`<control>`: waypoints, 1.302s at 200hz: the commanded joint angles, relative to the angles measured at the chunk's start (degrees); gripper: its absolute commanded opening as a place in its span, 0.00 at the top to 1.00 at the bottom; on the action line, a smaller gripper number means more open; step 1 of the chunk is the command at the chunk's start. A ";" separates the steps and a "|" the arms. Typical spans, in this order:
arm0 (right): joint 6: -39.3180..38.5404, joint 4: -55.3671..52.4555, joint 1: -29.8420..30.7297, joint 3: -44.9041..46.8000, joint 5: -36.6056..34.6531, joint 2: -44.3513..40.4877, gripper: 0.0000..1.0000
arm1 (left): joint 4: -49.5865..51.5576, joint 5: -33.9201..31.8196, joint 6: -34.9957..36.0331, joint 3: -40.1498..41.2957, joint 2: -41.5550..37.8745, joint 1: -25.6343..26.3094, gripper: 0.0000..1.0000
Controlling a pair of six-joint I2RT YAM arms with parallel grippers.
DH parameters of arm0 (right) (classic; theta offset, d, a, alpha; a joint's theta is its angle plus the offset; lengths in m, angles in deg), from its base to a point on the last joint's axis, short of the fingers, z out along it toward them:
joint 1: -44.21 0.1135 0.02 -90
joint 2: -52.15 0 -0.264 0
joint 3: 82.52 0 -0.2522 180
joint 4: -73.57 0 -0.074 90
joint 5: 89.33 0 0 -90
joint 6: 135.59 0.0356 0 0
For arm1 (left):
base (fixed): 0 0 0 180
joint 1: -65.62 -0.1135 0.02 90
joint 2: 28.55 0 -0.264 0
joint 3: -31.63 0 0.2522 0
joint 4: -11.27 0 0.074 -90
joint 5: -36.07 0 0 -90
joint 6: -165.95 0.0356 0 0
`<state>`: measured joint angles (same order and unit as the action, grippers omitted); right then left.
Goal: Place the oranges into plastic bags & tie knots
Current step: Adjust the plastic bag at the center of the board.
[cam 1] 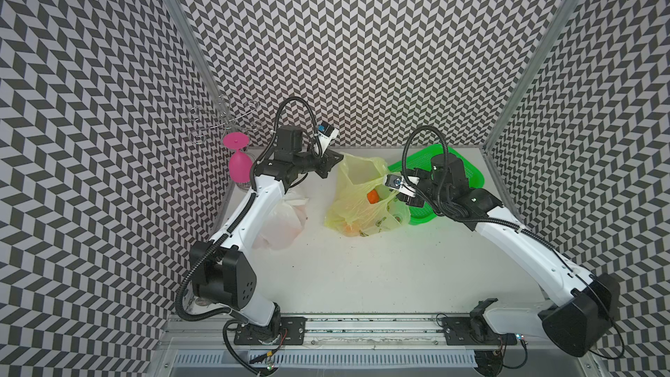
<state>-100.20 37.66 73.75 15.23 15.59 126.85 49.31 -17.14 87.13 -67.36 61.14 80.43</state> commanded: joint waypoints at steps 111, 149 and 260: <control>46.64 16.57 -12.17 -0.06 30.80 1.60 1.00 | 3.94 -3.12 1.71 -5.04 -5.04 -0.31 0.41; 51.54 16.51 -12.84 -1.60 35.23 3.82 1.00 | 4.93 -1.14 0.91 -0.99 -13.14 1.68 0.21; 52.86 14.11 -14.23 -5.26 32.81 7.39 1.00 | 5.54 -40.33 9.82 -1.01 -10.18 40.87 0.09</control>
<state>-47.41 50.86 60.11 11.74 48.64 133.97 55.99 -43.36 94.21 -68.52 49.53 117.91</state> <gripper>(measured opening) 0.048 0.930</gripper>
